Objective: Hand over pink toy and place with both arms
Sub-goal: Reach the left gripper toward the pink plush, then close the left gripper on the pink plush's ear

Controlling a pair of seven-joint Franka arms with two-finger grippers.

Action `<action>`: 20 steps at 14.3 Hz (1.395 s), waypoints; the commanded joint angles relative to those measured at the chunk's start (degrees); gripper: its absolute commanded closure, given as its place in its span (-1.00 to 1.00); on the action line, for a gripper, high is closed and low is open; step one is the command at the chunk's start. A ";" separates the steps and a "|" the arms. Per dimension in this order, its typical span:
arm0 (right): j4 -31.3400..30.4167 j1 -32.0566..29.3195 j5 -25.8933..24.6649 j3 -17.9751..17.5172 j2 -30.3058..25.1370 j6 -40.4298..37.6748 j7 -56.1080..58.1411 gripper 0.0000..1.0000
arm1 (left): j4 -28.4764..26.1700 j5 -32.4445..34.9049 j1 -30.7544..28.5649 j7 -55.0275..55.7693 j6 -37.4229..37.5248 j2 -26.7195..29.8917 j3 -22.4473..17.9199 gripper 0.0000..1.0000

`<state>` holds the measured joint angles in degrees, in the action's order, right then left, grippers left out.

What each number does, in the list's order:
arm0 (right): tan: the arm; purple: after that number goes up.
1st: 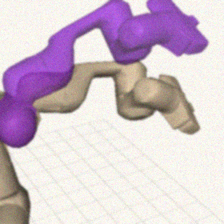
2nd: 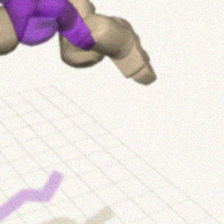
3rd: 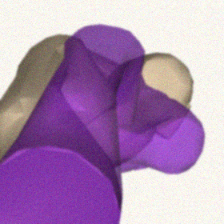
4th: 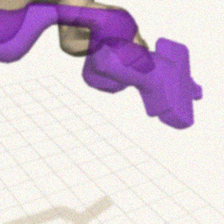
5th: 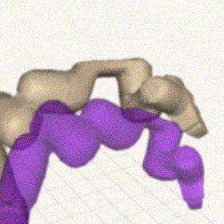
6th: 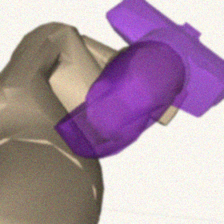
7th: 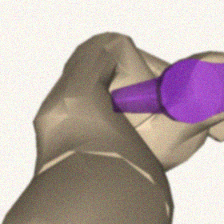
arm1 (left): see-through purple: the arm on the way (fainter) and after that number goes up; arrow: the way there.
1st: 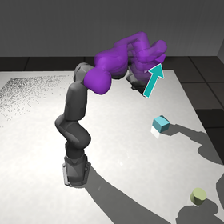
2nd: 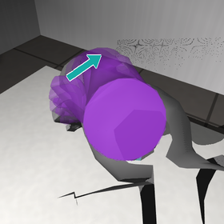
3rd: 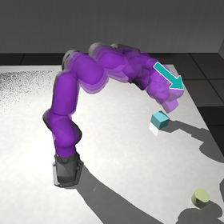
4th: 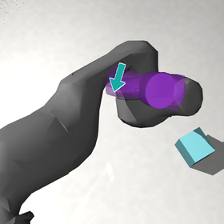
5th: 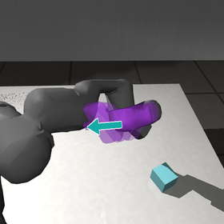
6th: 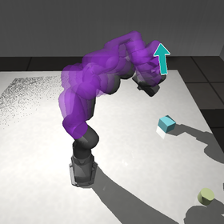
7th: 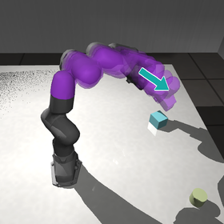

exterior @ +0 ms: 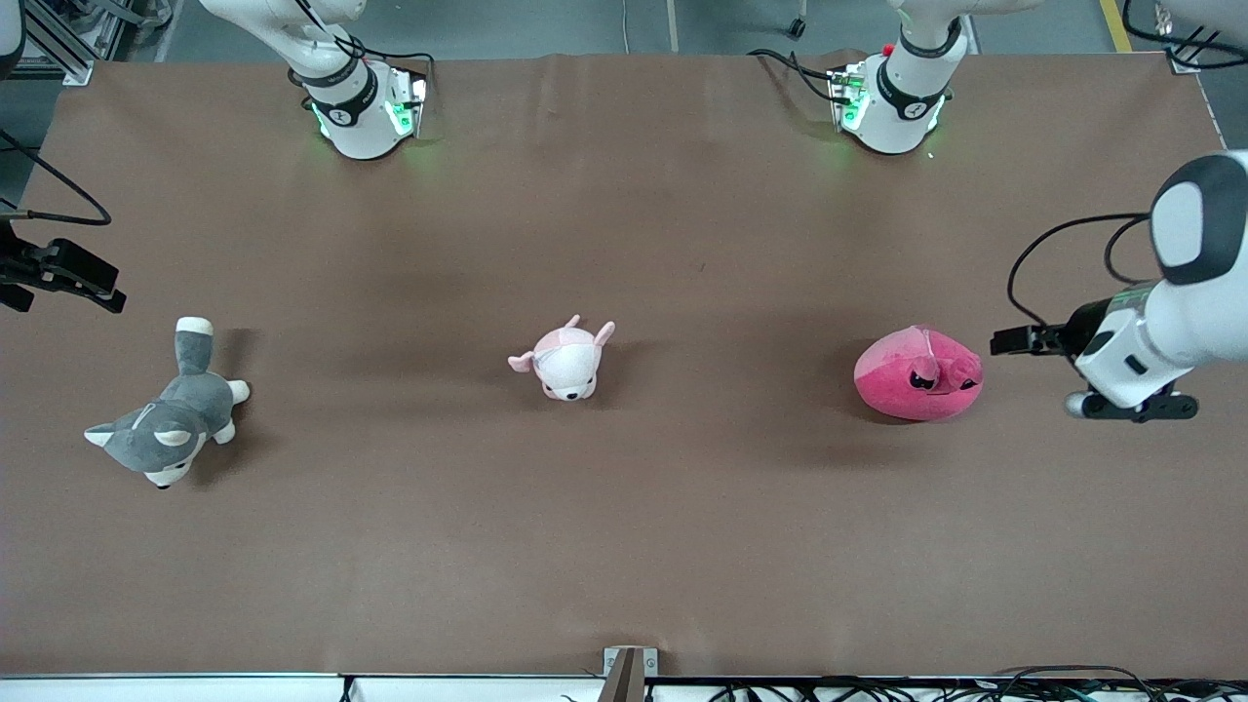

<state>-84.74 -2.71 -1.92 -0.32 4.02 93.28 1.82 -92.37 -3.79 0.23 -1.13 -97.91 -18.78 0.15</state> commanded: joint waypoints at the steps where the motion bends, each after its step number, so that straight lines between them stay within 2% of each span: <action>1: -10.68 0.25 -0.01 0.06 -7.60 6.45 0.46 -1.00 | 0.36 1.06 1.08 0.61 -1.15 -2.30 -0.06 -1.00; 3: -13.00 0.34 -0.01 0.06 -9.29 6.92 0.46 -1.00 | -1.13 1.15 1.70 3.14 -2.54 -2.75 0.02 -1.00; 7: -11.07 0.34 0.43 -0.03 -9.03 3.94 0.11 -1.00 | -3.95 1.15 2.58 4.21 -5.19 -3.10 -0.06 -0.98; 10: -10.36 0.43 0.43 -0.03 -8.94 3.84 0.28 -1.00 | -5.44 1.15 1.97 4.21 -5.28 -3.10 -0.06 -0.78; 11: -10.36 0.51 0.43 -0.03 -8.85 3.93 0.29 -1.00 | -5.71 1.15 1.88 4.21 -5.28 -3.19 -0.06 -0.65; 15: -9.75 0.34 0.43 0.06 -8.77 3.32 -0.15 -1.00 | -5.71 1.06 1.79 4.30 -6.94 -4.16 -0.06 0.15; 18: -9.31 0.34 0.43 0.06 -8.77 3.40 0.11 -1.00 | -5.54 1.06 1.97 4.82 -7.12 -4.68 -0.06 0.93; 20: -9.04 0.43 0.43 0.06 -8.77 3.22 -0.15 -1.00 | -4.92 0.63 2.32 5.79 -7.04 -4.42 -0.06 1.00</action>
<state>-93.86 -2.58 -1.87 -0.41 -3.85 97.23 1.81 -97.73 -3.79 2.10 2.83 -104.50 -23.43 -0.03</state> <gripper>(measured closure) 0.000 0.885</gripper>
